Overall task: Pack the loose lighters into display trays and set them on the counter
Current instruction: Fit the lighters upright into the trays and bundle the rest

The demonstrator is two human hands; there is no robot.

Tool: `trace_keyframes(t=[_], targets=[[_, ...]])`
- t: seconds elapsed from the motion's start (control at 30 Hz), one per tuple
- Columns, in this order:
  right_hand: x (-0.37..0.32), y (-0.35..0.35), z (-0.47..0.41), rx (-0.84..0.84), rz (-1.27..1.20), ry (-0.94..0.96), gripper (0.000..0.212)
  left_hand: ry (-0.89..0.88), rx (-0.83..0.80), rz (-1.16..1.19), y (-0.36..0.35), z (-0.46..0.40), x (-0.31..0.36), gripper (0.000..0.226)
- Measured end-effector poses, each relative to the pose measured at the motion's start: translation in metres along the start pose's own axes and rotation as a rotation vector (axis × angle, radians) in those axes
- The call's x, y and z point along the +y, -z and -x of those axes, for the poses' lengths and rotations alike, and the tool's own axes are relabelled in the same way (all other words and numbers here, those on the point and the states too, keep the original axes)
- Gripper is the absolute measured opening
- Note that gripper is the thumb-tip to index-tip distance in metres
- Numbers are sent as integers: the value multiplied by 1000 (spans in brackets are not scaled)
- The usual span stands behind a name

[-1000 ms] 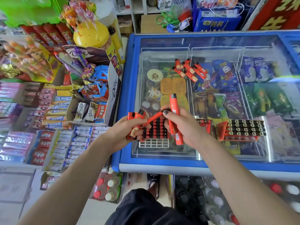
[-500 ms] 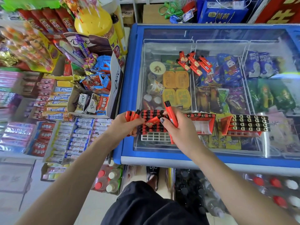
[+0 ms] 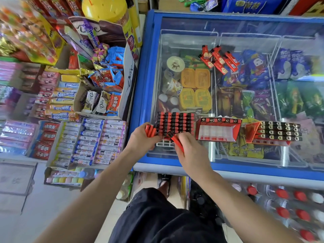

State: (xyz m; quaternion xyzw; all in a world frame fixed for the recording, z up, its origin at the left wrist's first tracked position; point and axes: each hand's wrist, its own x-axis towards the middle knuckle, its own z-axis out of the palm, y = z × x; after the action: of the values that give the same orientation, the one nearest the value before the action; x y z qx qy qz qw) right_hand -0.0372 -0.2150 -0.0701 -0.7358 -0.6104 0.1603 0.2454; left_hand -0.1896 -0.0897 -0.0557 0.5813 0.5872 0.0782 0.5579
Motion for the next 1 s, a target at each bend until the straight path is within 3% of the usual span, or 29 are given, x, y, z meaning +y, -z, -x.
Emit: trace_keyframes(t=[0.23,0.43,0.7,0.83,1.0], targets=[[1,-21,1,-6,141,16,33,-15,10,4,-1,1,1,18],[-3,-24,-1,24,128,-28,35,-11,21,99,-7,8,-5,28],[-10,-27,-1,53,16,-72,24,-29,110,85,-20,8,-8,31],[-14,-22,-1,131,-184,-216,32,-40,133,72,-22,10,-5,36],[-13,5,-6,184,-585,-502,13,-55,144,36,-21,12,-4,33]])
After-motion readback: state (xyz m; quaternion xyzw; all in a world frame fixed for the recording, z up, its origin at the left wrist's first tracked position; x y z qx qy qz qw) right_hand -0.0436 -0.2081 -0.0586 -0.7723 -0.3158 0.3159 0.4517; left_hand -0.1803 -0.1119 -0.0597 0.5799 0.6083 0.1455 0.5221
